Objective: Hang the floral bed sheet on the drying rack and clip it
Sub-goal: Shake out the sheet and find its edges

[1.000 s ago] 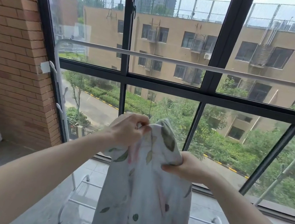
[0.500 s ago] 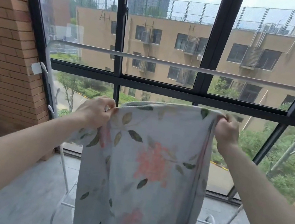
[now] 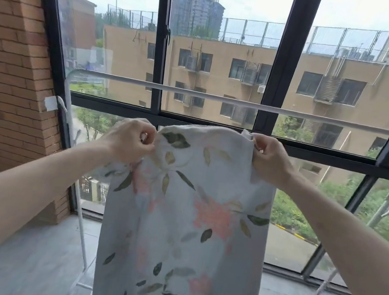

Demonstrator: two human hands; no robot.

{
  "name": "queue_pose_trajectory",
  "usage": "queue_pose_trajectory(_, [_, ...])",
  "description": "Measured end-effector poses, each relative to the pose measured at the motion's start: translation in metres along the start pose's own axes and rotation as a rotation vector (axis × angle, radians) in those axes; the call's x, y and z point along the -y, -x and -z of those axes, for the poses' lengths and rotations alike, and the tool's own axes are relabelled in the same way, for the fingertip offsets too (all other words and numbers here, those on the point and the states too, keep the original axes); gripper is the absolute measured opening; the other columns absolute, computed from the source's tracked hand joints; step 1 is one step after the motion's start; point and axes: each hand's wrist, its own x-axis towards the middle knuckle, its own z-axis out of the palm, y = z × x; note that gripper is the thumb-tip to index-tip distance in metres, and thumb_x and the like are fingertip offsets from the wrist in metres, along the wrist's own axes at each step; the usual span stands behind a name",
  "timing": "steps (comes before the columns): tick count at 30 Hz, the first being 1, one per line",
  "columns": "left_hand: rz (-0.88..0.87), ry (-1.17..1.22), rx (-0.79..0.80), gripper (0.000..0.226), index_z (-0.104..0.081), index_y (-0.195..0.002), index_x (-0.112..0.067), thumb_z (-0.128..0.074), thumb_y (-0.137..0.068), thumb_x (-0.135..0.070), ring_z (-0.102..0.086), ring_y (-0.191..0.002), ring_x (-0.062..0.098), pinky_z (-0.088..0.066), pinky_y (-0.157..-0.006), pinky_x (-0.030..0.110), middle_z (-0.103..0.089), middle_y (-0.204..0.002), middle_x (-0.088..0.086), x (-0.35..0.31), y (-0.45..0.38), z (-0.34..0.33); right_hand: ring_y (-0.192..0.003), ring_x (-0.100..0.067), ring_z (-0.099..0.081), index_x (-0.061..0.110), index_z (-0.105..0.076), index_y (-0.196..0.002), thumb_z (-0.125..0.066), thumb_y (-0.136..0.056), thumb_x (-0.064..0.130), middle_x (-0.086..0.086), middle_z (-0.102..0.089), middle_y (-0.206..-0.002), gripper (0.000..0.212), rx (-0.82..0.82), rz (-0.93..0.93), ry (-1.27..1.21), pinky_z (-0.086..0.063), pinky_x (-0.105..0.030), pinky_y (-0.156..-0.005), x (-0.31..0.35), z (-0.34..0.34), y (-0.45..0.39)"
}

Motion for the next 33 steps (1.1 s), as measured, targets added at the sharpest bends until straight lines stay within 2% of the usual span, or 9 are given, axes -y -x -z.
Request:
queue_pose_trajectory(2, [0.037, 0.091, 0.06, 0.014, -0.061, -0.085, -0.028, -0.073, -0.081, -0.022, -0.07, -0.093, 0.023, -0.053, -0.075, 0.032, -0.073, -0.112, -0.005, -0.009, 0.003, -0.003, -0.054, -0.006, -0.037, 0.003, -0.058, -0.079, -0.052, -0.106, 0.034, 0.011, -0.045, -0.059, 0.042, -0.037, 0.027, -0.014, -0.03, -0.025, -0.049, -0.01, -0.01, 0.004])
queue_pose_trajectory(7, [-0.132, 0.146, 0.239, 0.086, -0.049, -0.136, -0.046, -0.09, -0.062, -0.057, -0.059, -0.113, 0.004, -0.047, -0.099, 0.029, -0.065, -0.127, -0.02, -0.057, 0.013, -0.033, -0.061, -0.014, -0.036, -0.009, -0.053, -0.085, -0.055, -0.103, 0.038, -0.003, -0.047, -0.067, 0.051, 0.023, 0.067, -0.119, -0.026, -0.031, -0.052, 0.017, -0.034, 0.013])
queue_pose_trajectory(11, [-0.105, 0.22, 0.262, 0.018, -0.07, -0.09, -0.032, -0.078, -0.082, -0.046, -0.067, -0.079, 0.023, -0.05, -0.067, 0.035, -0.074, -0.086, -0.007, -0.064, 0.004, -0.06, -0.057, -0.009, -0.037, 0.003, -0.046, -0.073, -0.061, -0.1, 0.04, 0.008, -0.044, -0.059, 0.049, 0.051, 0.125, -0.039, -0.029, -0.027, -0.051, 0.029, -0.038, 0.019])
queue_pose_trajectory(14, [-0.011, 0.385, 0.235, 0.038, -0.06, -0.066, -0.022, -0.066, -0.097, -0.042, -0.041, -0.051, 0.015, -0.031, -0.053, 0.03, -0.049, -0.057, -0.007, -0.047, -0.001, -0.053, -0.051, -0.008, -0.038, 0.007, -0.048, -0.07, -0.063, -0.096, 0.056, 0.009, -0.046, -0.056, 0.057, -0.04, 0.001, 0.069, -0.032, -0.026, -0.048, 0.003, -0.025, 0.027])
queue_pose_trajectory(17, [0.03, 0.492, 0.128, 0.053, -0.04, -0.056, -0.022, -0.063, -0.102, -0.034, -0.024, -0.046, 0.008, -0.018, -0.046, 0.025, -0.029, -0.052, -0.012, -0.035, -0.006, -0.039, -0.057, -0.011, -0.05, 0.017, -0.059, -0.076, -0.062, -0.093, 0.063, 0.004, -0.06, -0.066, 0.05, 0.012, -0.166, 0.148, -0.037, -0.026, -0.051, -0.041, -0.012, 0.048])
queue_pose_trajectory(22, [0.005, 0.488, 0.049, 0.048, -0.043, -0.066, -0.012, -0.062, -0.103, -0.037, -0.025, -0.049, 0.013, -0.02, -0.047, 0.028, -0.029, -0.055, -0.007, -0.041, -0.017, -0.032, -0.071, -0.016, -0.064, 0.011, -0.07, -0.093, -0.064, -0.087, 0.061, -0.009, -0.075, -0.085, 0.051, 0.386, -0.385, 0.127, -0.048, -0.037, -0.063, -0.121, -0.043, 0.098])
queue_pose_trajectory(26, [-0.008, 0.418, 0.049, 0.05, -0.047, -0.067, -0.01, -0.062, -0.101, -0.042, -0.031, -0.05, 0.015, -0.026, -0.048, 0.027, -0.034, -0.053, -0.009, -0.036, -0.023, -0.026, -0.07, -0.012, -0.065, 0.015, -0.069, -0.077, -0.055, -0.101, 0.042, 0.001, -0.073, -0.076, 0.039, 0.425, -0.551, 0.17, -0.044, -0.028, -0.062, -0.162, -0.059, 0.118])
queue_pose_trajectory(30, [-0.008, 0.109, 0.015, 0.047, -0.05, -0.062, -0.021, -0.062, -0.099, -0.048, -0.043, -0.049, 0.016, -0.033, -0.049, 0.029, -0.046, -0.051, -0.009, -0.001, -0.017, -0.028, -0.076, -0.034, -0.066, 0.008, -0.066, -0.079, -0.054, -0.088, 0.03, -0.013, -0.071, -0.08, 0.027, 0.199, -0.497, 0.177, -0.045, -0.039, -0.061, -0.145, -0.02, 0.079])
queue_pose_trajectory(33, [0.038, -0.007, 0.045, 0.043, -0.057, -0.064, -0.027, -0.066, -0.091, -0.06, -0.052, -0.054, 0.022, -0.039, -0.053, 0.03, -0.056, -0.056, -0.003, 0.024, -0.01, -0.026, -0.057, -0.019, -0.041, 0.003, -0.06, -0.073, -0.057, -0.09, 0.014, -0.007, -0.049, -0.062, 0.019, -0.22, -0.304, -0.047, -0.027, -0.028, -0.048, -0.062, 0.025, 0.028])
